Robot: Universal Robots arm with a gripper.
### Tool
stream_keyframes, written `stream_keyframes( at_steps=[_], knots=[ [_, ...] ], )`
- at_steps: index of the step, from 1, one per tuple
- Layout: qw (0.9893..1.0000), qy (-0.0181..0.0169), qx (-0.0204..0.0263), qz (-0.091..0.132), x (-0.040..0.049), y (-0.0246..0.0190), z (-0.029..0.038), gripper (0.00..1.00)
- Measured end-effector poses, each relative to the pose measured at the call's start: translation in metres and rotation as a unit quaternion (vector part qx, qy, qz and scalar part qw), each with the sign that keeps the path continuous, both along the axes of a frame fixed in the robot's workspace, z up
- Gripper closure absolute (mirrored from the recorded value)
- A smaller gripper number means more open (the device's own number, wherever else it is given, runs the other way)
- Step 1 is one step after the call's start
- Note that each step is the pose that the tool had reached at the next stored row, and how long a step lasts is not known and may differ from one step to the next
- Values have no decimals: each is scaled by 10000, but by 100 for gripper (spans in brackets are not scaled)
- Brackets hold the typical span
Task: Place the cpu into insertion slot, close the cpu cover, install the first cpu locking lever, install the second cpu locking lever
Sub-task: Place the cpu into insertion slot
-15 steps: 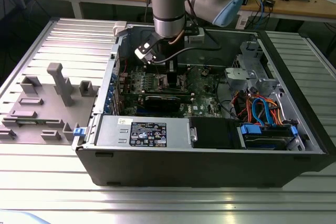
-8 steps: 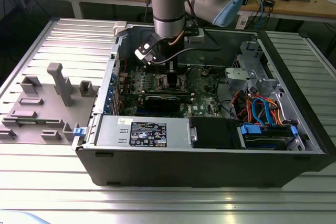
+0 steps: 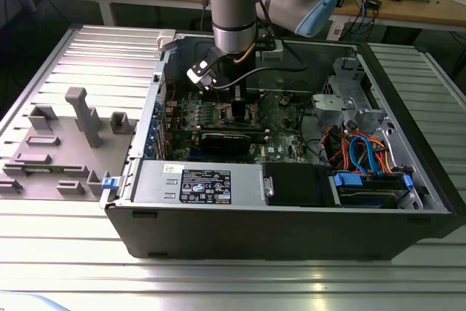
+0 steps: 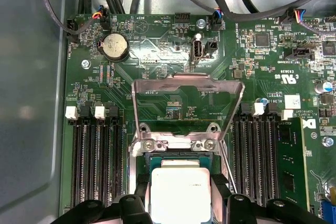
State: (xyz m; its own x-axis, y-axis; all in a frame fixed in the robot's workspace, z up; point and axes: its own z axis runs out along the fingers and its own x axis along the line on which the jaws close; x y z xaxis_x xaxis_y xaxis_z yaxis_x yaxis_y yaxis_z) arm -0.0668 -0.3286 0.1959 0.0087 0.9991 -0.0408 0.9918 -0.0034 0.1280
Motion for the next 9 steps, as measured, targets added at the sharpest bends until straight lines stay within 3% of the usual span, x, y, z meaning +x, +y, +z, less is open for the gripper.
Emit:
stream_keyframes(
  at_steps=[4,6,9],
  knots=[
    [10000,-1,0,0,0,0,-3,46],
    [10000,-3,5,0,1,2,-7,38],
    [10000,0,0,0,0,0,-4,38]
  ],
)
